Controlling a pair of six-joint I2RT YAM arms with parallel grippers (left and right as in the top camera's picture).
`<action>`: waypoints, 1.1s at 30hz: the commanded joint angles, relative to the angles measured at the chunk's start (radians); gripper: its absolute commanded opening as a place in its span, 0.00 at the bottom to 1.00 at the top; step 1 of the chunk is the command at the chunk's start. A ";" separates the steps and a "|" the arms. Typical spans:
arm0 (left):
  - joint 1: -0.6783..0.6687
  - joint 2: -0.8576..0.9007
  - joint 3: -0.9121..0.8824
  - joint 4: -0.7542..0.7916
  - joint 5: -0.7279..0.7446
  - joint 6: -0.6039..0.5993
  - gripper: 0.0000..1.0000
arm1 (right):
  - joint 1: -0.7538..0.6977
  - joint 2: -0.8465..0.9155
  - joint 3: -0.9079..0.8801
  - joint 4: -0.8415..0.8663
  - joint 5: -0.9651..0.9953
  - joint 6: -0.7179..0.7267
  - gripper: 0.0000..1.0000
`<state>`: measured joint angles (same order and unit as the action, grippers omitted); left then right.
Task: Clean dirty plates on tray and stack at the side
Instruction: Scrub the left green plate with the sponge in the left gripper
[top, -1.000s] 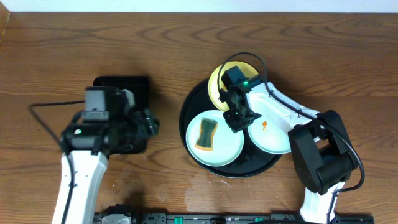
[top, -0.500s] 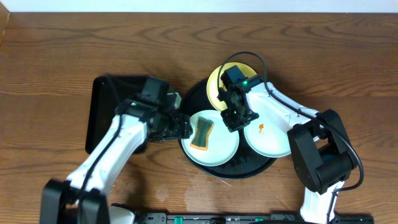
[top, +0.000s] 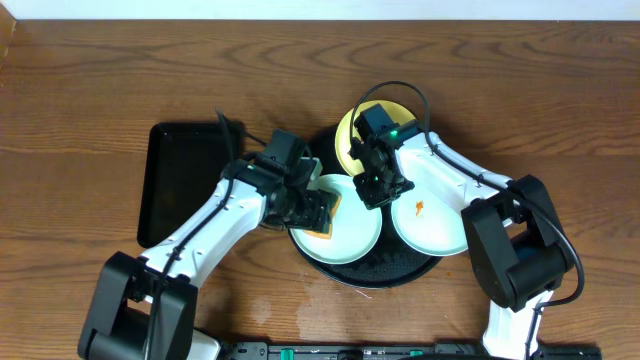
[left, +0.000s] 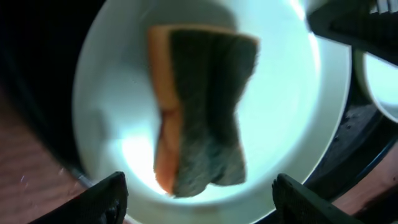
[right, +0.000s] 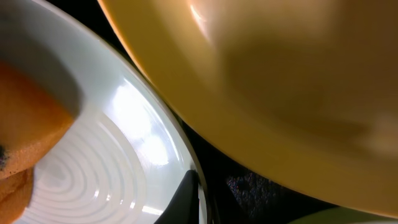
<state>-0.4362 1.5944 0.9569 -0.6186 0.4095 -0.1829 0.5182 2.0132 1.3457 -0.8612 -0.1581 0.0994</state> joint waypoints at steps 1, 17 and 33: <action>-0.024 -0.001 -0.007 0.023 -0.055 0.005 0.76 | 0.013 0.028 0.010 0.008 -0.038 0.020 0.05; -0.074 0.035 -0.007 0.075 -0.193 -0.004 0.66 | 0.013 0.028 0.010 -0.002 -0.038 0.027 0.09; -0.137 0.074 -0.007 0.090 -0.247 -0.005 0.39 | 0.013 0.028 0.010 -0.006 -0.038 0.027 0.12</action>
<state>-0.5724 1.6653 0.9569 -0.5350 0.2161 -0.1814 0.5194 2.0216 1.3457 -0.8650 -0.1715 0.1146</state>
